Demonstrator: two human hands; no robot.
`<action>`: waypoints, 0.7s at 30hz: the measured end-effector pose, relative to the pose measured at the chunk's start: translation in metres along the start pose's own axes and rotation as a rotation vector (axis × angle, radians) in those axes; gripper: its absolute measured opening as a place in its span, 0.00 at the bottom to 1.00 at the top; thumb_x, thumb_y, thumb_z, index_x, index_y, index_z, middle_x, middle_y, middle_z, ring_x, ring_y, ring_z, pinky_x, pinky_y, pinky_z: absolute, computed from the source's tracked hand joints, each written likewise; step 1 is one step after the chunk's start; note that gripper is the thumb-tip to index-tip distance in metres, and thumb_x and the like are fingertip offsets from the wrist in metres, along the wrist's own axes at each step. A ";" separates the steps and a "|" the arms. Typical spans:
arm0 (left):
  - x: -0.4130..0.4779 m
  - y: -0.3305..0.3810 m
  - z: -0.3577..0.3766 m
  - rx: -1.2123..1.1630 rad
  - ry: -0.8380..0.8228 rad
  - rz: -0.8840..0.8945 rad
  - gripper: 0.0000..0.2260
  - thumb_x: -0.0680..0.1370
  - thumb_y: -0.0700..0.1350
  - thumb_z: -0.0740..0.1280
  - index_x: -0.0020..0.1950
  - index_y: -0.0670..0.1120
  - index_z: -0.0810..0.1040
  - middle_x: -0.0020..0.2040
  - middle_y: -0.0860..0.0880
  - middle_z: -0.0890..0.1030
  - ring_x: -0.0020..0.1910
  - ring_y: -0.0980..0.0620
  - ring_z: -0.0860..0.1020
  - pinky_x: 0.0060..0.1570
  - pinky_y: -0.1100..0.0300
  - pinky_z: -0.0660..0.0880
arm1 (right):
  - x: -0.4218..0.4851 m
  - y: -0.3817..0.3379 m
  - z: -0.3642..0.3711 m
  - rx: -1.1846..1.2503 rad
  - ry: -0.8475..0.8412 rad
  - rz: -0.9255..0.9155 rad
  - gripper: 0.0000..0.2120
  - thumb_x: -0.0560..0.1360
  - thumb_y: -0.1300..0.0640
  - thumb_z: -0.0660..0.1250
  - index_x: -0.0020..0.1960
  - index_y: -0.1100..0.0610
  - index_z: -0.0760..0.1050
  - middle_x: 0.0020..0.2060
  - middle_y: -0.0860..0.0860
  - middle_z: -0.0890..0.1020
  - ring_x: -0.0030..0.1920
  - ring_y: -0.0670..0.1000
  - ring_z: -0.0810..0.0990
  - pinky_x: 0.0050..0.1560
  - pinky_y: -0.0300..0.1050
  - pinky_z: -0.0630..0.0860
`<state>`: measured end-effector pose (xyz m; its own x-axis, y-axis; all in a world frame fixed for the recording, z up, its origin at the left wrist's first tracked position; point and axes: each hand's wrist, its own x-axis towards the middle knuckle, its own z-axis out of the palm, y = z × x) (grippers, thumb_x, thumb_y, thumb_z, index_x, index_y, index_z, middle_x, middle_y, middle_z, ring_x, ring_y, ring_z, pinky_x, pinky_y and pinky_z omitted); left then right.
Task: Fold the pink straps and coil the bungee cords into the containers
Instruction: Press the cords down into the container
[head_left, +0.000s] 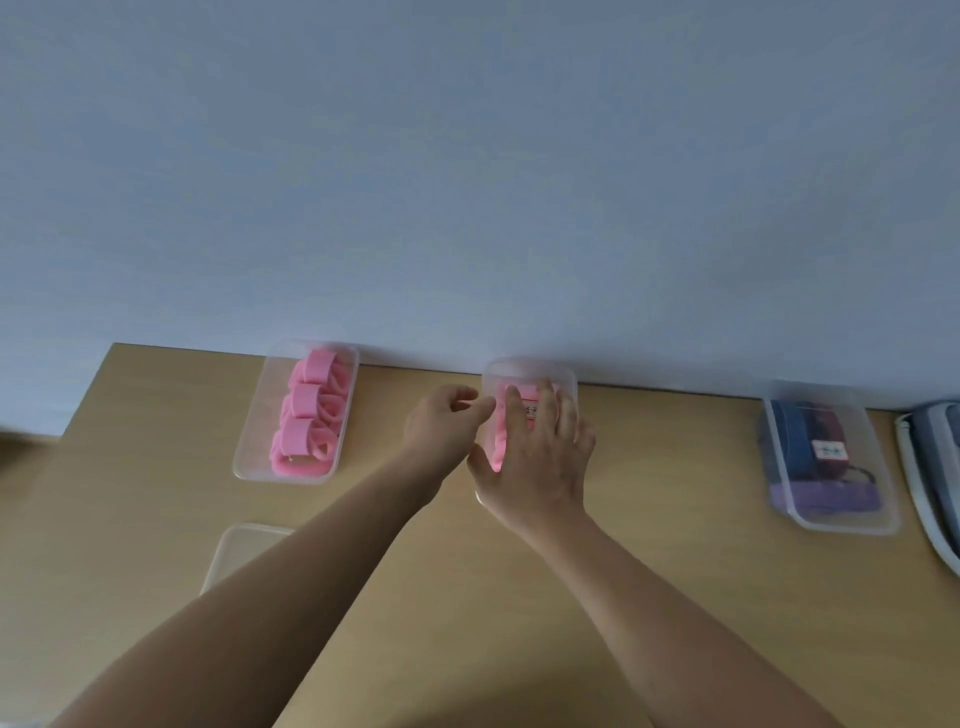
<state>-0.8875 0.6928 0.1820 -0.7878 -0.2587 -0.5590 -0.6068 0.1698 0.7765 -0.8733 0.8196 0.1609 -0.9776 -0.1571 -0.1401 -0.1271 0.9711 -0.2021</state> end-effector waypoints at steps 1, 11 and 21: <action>0.005 0.001 0.003 -0.030 0.012 -0.016 0.13 0.79 0.52 0.71 0.62 0.48 0.81 0.55 0.51 0.84 0.55 0.49 0.83 0.52 0.51 0.81 | 0.002 0.001 0.002 0.000 0.007 -0.002 0.39 0.73 0.32 0.55 0.79 0.49 0.56 0.79 0.58 0.55 0.78 0.61 0.52 0.70 0.64 0.56; 0.031 -0.005 0.014 -0.083 0.009 -0.057 0.02 0.79 0.42 0.72 0.48 0.44 0.81 0.43 0.46 0.84 0.42 0.48 0.81 0.37 0.56 0.76 | 0.004 0.012 0.022 -0.009 0.027 -0.067 0.39 0.78 0.31 0.47 0.82 0.51 0.47 0.81 0.60 0.45 0.80 0.62 0.41 0.77 0.64 0.42; 0.025 -0.012 0.018 -0.015 -0.020 -0.067 0.03 0.81 0.40 0.70 0.49 0.44 0.78 0.42 0.46 0.82 0.36 0.50 0.80 0.31 0.60 0.75 | -0.014 0.015 0.023 -0.044 0.038 -0.084 0.40 0.78 0.31 0.49 0.81 0.55 0.51 0.80 0.63 0.49 0.80 0.65 0.46 0.77 0.65 0.46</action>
<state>-0.9018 0.7017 0.1531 -0.7474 -0.2504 -0.6154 -0.6568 0.1384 0.7413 -0.8575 0.8319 0.1375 -0.9686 -0.2325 -0.0877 -0.2156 0.9619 -0.1683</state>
